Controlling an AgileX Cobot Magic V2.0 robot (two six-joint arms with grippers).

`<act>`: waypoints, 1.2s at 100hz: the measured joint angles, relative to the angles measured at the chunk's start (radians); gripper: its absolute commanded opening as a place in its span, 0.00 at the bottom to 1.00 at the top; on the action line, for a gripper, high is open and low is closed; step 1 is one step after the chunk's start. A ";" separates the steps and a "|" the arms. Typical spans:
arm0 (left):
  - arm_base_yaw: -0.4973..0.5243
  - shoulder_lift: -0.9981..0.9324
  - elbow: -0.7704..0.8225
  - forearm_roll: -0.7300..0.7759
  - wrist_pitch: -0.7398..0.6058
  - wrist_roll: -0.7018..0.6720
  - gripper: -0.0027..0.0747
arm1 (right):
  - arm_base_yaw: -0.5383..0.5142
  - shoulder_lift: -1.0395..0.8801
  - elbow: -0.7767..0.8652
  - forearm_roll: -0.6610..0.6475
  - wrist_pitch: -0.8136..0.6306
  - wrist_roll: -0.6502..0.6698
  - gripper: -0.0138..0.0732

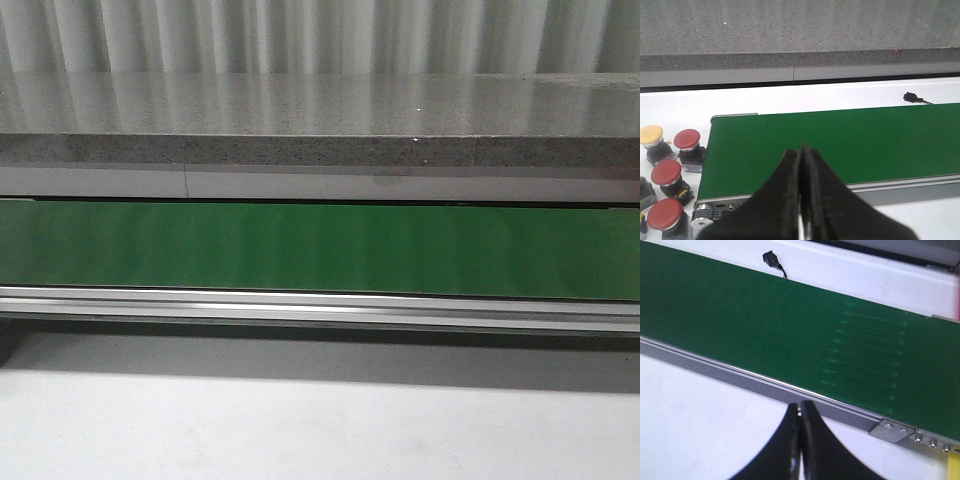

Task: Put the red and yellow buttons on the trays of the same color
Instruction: 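Grasp another red-capped button from the pile with the left gripper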

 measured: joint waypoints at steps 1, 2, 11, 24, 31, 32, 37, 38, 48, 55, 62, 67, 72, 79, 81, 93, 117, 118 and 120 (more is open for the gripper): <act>0.000 0.000 0.000 0.000 0.000 0.000 0.01 | 0.000 -0.009 0.004 0.000 0.000 0.000 0.08; 0.000 0.000 0.000 0.000 0.000 0.000 0.01 | 0.000 -0.018 0.011 0.000 0.000 0.000 0.08; 0.000 0.000 0.000 0.000 -0.002 0.000 0.01 | 0.002 -0.136 0.049 0.000 0.016 -0.001 0.08; 0.000 0.000 0.000 0.000 -0.003 0.000 0.01 | 0.002 -0.278 0.070 0.000 0.056 -0.001 0.08; 0.000 0.019 0.000 0.000 0.020 -0.006 0.01 | 0.002 -0.326 0.072 0.000 0.072 -0.002 0.08; 0.000 0.025 0.000 0.003 0.026 -0.012 0.01 | 0.002 -0.330 0.072 0.000 0.072 -0.002 0.08; 0.000 0.055 -0.007 0.019 0.048 -0.048 0.01 | 0.002 -0.351 0.072 0.000 0.076 -0.002 0.08; 0.000 0.060 -0.007 0.022 0.051 -0.054 0.02 | 0.002 -0.355 0.072 0.000 0.078 -0.002 0.08; 0.000 0.145 -0.035 0.082 0.079 -0.129 0.15 | 0.002 -0.364 0.072 0.000 0.085 -0.002 0.08; 0.000 0.209 -0.062 0.109 0.101 -0.153 0.34 | 0.002 -0.364 0.072 0.000 0.087 -0.002 0.08; 0.003 0.275 -0.090 0.119 0.121 -0.175 0.56 | 0.002 -0.364 0.072 0.000 0.091 -0.002 0.08; 0.011 0.321 -0.109 0.121 0.128 -0.194 0.66 | 0.002 -0.364 0.072 0.000 0.102 -0.002 0.08; 0.027 0.364 -0.128 0.121 0.136 -0.205 0.70 | 0.002 -0.364 0.072 0.000 0.119 -0.002 0.08; 0.062 0.425 -0.158 0.121 0.158 -0.214 0.69 | 0.002 -0.364 0.072 0.000 0.152 -0.004 0.08; 0.077 0.443 -0.164 0.121 0.167 -0.214 0.69 | 0.002 -0.364 0.072 0.000 0.162 -0.004 0.08; 0.179 0.536 -0.229 0.123 0.234 -0.217 0.67 | 0.002 -0.364 0.072 0.000 0.198 -0.004 0.08; 0.425 0.726 -0.330 0.076 0.370 -0.220 0.62 | 0.002 -0.364 0.072 0.000 0.202 -0.004 0.08; 0.439 0.737 -0.331 0.072 0.370 -0.221 0.62 | 0.002 -0.364 0.072 0.000 0.202 -0.004 0.08; 0.458 0.751 -0.337 0.059 0.370 -0.229 0.62 | 0.002 -0.364 0.072 0.000 0.202 -0.004 0.08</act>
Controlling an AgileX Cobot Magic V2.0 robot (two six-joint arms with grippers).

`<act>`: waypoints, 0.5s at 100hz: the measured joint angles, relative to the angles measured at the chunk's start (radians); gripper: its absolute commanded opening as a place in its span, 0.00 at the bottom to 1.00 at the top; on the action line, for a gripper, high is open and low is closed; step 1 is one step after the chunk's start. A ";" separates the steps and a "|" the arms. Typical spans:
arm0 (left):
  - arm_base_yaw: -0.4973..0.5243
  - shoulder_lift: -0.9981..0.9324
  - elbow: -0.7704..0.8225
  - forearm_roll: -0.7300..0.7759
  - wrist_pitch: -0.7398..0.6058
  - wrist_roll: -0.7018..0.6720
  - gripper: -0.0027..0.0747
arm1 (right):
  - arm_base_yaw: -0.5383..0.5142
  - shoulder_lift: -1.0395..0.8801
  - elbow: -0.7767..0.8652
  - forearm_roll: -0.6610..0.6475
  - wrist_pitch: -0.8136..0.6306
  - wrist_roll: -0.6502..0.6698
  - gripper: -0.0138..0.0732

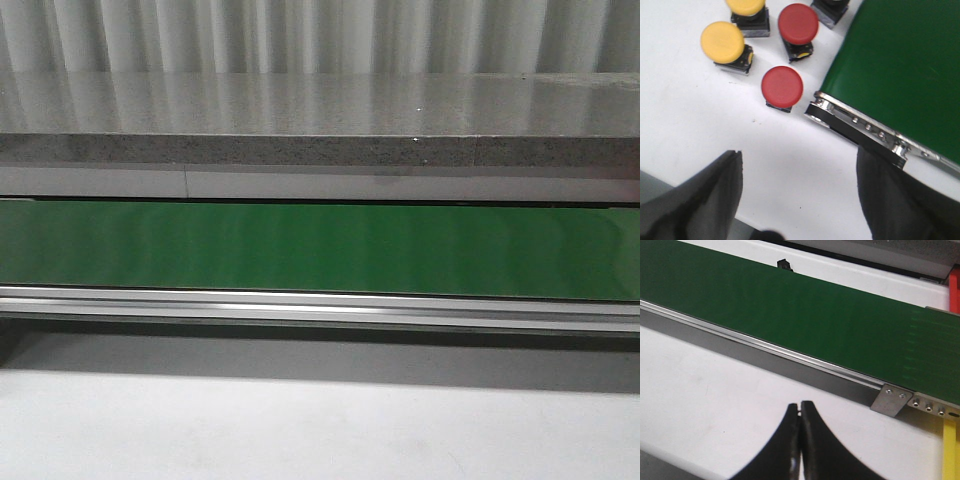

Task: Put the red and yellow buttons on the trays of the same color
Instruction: 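Grasp another red-capped button from the pile with the left gripper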

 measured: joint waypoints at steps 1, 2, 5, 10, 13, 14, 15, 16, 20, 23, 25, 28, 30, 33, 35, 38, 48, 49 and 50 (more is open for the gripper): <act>0.006 0.005 -0.003 -0.014 0.000 -0.006 0.62 | 0.000 0.000 0.000 0.000 0.000 0.000 0.08; 0.012 0.010 -0.002 -0.014 0.000 -0.009 0.62 | 0.000 0.000 0.000 0.000 0.000 0.000 0.08; 0.043 0.036 -0.008 -0.033 0.000 -0.024 0.62 | 0.000 0.000 0.000 0.000 0.000 0.000 0.08; 0.080 0.073 -0.011 -0.070 0.000 -0.052 0.62 | 0.000 0.000 0.000 0.000 0.000 0.000 0.08; 0.098 0.095 -0.012 -0.085 0.000 -0.078 0.62 | 0.000 0.000 0.000 0.000 0.000 0.000 0.08; 0.106 0.107 -0.012 -0.088 0.000 -0.084 0.62 | 0.000 0.000 0.000 0.000 0.000 0.000 0.08; 0.109 0.113 -0.012 -0.093 0.000 -0.097 0.62 | 0.000 0.000 0.000 0.000 0.000 0.000 0.08; 0.113 0.119 -0.012 -0.096 0.002 -0.104 0.62 | 0.000 0.000 0.000 0.000 0.000 0.000 0.08; 0.129 0.154 -0.012 -0.110 0.009 -0.148 0.62 | 0.000 0.000 0.000 0.000 0.000 0.000 0.08; 0.135 0.175 -0.012 -0.117 0.014 -0.177 0.62 | 0.000 0.000 0.000 0.000 0.000 0.000 0.08; 0.138 0.189 -0.012 -0.119 0.016 -0.196 0.62 | 0.000 0.000 0.000 0.000 0.000 0.000 0.08; 0.140 0.209 -0.013 -0.121 0.016 -0.221 0.62 | 0.000 0.000 0.000 0.000 0.000 0.000 0.08; 0.140 0.216 -0.015 -0.124 0.016 -0.239 0.62 | 0.000 0.000 0.000 0.000 0.000 0.000 0.08; 0.140 0.230 -0.017 -0.129 0.013 -0.263 0.62 | 0.000 0.000 0.000 0.002 0.000 0.000 0.08; 0.140 0.237 -0.019 -0.134 0.011 -0.277 0.62 | 0.000 0.000 0.000 0.002 0.000 0.000 0.08; 0.140 0.245 -0.021 -0.146 0.000 -0.292 0.62 | 0.000 0.000 0.000 0.004 0.000 0.000 0.08; 0.140 0.270 -0.025 -0.178 -0.033 -0.320 0.62 | 0.000 0.000 0.000 0.006 0.000 -0.002 0.08; 0.140 0.275 -0.025 -0.180 -0.033 -0.322 0.62 | 0.000 0.000 0.000 0.006 0.000 -0.002 0.08; 0.140 0.277 -0.025 -0.183 -0.035 -0.324 0.62 | 0.000 0.000 0.000 0.006 0.000 -0.002 0.08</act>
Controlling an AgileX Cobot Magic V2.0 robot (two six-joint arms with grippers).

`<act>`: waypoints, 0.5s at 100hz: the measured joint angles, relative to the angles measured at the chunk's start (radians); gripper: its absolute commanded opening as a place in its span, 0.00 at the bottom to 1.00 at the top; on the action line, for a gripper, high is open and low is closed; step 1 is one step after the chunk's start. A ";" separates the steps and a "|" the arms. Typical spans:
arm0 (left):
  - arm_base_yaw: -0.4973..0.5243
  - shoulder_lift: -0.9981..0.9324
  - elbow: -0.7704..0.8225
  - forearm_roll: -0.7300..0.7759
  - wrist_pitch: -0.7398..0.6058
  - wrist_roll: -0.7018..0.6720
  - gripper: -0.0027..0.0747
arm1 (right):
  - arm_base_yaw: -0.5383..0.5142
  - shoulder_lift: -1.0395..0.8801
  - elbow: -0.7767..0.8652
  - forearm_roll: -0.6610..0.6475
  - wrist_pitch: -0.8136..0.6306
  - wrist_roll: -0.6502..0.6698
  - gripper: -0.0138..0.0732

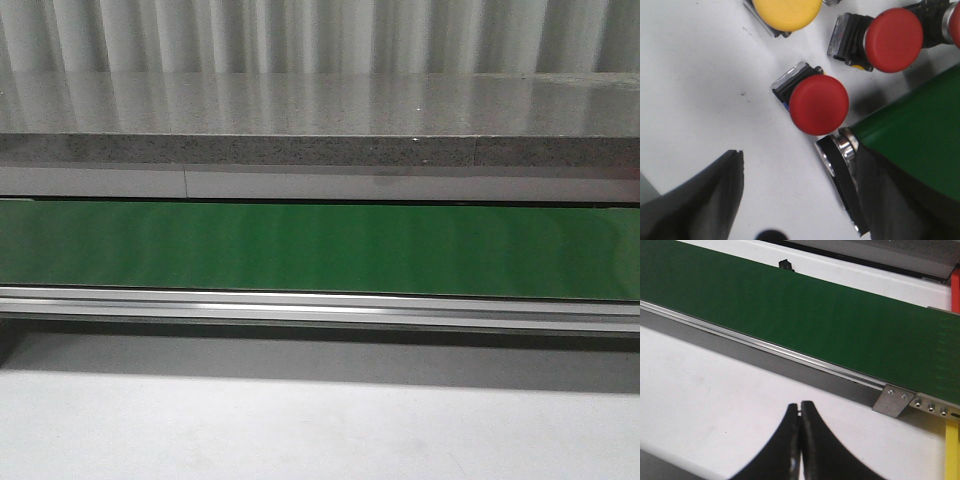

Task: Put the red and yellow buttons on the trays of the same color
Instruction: 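Grasp another red-capped button from the pile with the left gripper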

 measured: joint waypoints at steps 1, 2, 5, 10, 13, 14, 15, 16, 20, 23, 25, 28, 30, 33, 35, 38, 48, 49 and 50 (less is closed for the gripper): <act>0.000 0.002 0.000 -0.002 -0.002 0.000 0.62 | 0.000 0.000 0.000 0.000 0.000 0.000 0.08; 0.000 0.007 0.000 -0.004 -0.005 -0.002 0.62 | 0.000 0.000 0.000 0.000 0.000 0.000 0.08; 0.000 0.018 -0.002 -0.009 -0.010 -0.004 0.62 | 0.000 0.000 0.000 0.000 0.000 0.000 0.08; 0.000 0.036 -0.002 -0.021 -0.023 -0.009 0.62 | 0.000 0.000 0.000 0.000 0.000 0.000 0.08; 0.000 0.048 -0.002 -0.029 -0.032 -0.009 0.62 | 0.000 0.000 0.000 0.000 0.000 0.000 0.08; 0.000 0.051 -0.002 -0.034 -0.038 -0.009 0.62 | 0.000 0.000 0.000 0.000 0.000 0.000 0.08; 0.000 0.053 -0.002 -0.034 -0.040 -0.009 0.62 | 0.000 0.000 0.000 0.000 0.000 0.000 0.08; 0.000 0.057 -0.002 -0.039 -0.045 -0.009 0.62 | 0.000 0.000 0.000 0.000 0.000 0.000 0.08; 0.000 0.068 -0.002 -0.045 -0.057 -0.011 0.62 | 0.000 0.000 0.000 0.000 0.000 0.000 0.08; 0.000 0.076 -0.002 -0.047 -0.063 -0.013 0.62 | 0.000 0.000 0.000 0.000 0.000 0.000 0.08; 0.000 0.081 -0.002 -0.049 -0.068 -0.013 0.62 | 0.000 0.000 0.000 0.000 0.000 0.000 0.08; 0.000 0.088 -0.002 -0.052 -0.074 -0.013 0.62 | 0.000 0.000 0.000 0.002 0.000 0.000 0.08; 0.000 0.094 -0.002 -0.052 -0.076 -0.013 0.62 | 0.000 0.000 0.000 0.002 0.000 0.000 0.08; 0.000 0.103 -0.002 -0.052 -0.084 -0.015 0.62 | 0.000 0.000 0.000 0.002 0.000 0.000 0.08; 0.000 0.109 -0.002 -0.053 -0.089 -0.015 0.62 | 0.000 0.000 0.000 0.002 0.000 0.000 0.08; 0.000 0.117 -0.002 -0.053 -0.097 -0.015 0.62 | 0.000 0.000 0.000 0.002 0.000 0.000 0.08; 0.000 0.144 -0.004 -0.053 -0.123 -0.015 0.62 | 0.000 0.000 0.000 0.002 0.000 0.000 0.08; 0.000 0.144 -0.004 -0.053 -0.126 -0.015 0.62 | 0.000 0.000 0.000 0.002 0.000 0.000 0.08; 0.000 0.146 -0.004 -0.053 -0.126 -0.015 0.62 | 0.000 0.000 0.000 0.002 0.000 0.000 0.08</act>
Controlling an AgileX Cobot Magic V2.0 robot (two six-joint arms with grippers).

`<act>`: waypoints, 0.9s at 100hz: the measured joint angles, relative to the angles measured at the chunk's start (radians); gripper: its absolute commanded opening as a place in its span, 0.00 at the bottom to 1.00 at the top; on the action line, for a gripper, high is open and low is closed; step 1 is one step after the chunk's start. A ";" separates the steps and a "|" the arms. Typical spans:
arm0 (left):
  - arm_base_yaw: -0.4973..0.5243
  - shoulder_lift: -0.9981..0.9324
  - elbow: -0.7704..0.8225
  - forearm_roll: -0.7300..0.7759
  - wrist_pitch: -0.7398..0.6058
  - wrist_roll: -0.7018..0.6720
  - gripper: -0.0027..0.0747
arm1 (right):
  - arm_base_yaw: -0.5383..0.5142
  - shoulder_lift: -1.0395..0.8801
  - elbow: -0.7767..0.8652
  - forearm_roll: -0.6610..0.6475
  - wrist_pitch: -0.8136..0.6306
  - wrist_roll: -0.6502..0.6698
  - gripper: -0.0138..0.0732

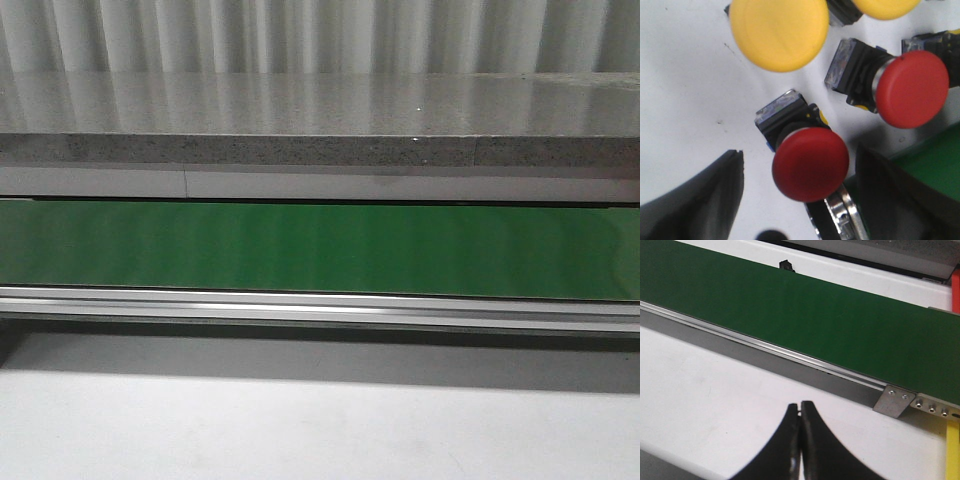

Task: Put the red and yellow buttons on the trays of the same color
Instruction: 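Grasp another red-capped button from the pile with the left gripper, then place the red button on the conveyor belt with the left gripper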

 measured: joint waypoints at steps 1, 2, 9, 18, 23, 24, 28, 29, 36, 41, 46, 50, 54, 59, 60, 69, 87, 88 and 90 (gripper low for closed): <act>0.000 0.003 0.000 0.000 -0.004 0.000 0.62 | 0.000 0.000 0.000 0.000 0.000 0.000 0.08; 0.000 0.003 0.000 0.000 -0.005 0.000 0.61 | 0.000 0.000 0.000 0.000 0.000 0.000 0.08; 0.000 0.012 0.000 0.000 -0.019 0.000 0.55 | 0.000 0.000 0.000 0.000 0.000 0.000 0.08; 0.000 0.017 0.000 0.000 -0.036 0.000 0.37 | 0.000 0.000 0.000 0.000 0.000 0.000 0.08; 0.000 0.017 0.000 0.000 -0.043 0.000 0.28 | 0.000 0.000 0.000 0.000 0.000 0.000 0.08; 0.000 0.017 0.000 0.000 -0.043 0.000 0.26 | 0.000 0.000 0.000 0.000 0.000 0.000 0.08; 0.000 0.017 0.000 0.000 -0.045 0.000 0.20 | 0.000 0.000 0.000 0.000 0.000 0.000 0.08; 0.000 0.017 0.000 0.000 -0.045 0.000 0.19 | 0.000 0.000 0.000 0.000 0.000 0.000 0.08; 0.000 0.017 0.000 0.000 -0.047 0.003 0.15 | 0.000 0.000 0.000 0.000 0.000 0.000 0.08; 0.000 0.017 0.000 0.000 -0.048 0.021 0.15 | 0.000 0.000 0.000 0.000 0.000 0.000 0.08; 0.000 0.014 0.000 0.002 -0.050 0.061 0.15 | 0.000 0.000 0.000 0.000 0.000 0.000 0.08; 0.000 0.009 0.000 0.002 -0.052 0.099 0.15 | 0.000 0.000 0.000 0.000 0.000 0.000 0.08; 0.000 -0.001 0.000 0.002 -0.052 0.151 0.15 | 0.000 0.000 0.000 0.000 0.000 0.000 0.08; 0.000 -0.015 0.000 0.004 -0.045 0.219 0.15 | 0.000 0.000 0.000 0.000 0.000 0.000 0.08; 0.000 -0.017 0.000 0.004 -0.040 0.240 0.15 | 0.000 0.000 0.000 0.000 0.000 0.000 0.08; -0.004 -0.051 0.000 0.006 -0.004 0.385 0.15 | 0.000 0.000 0.000 0.000 0.000 0.000 0.08; -0.022 -0.147 0.000 0.028 0.051 0.603 0.15 | 0.000 0.000 0.000 0.000 0.000 0.000 0.08; -0.022 -0.152 0.000 0.029 0.051 0.615 0.15 | 0.000 0.000 0.000 0.000 0.000 0.000 0.08; -0.026 -0.166 0.000 0.030 0.054 0.631 0.15 | 0.000 0.000 0.000 0.000 0.000 0.000 0.08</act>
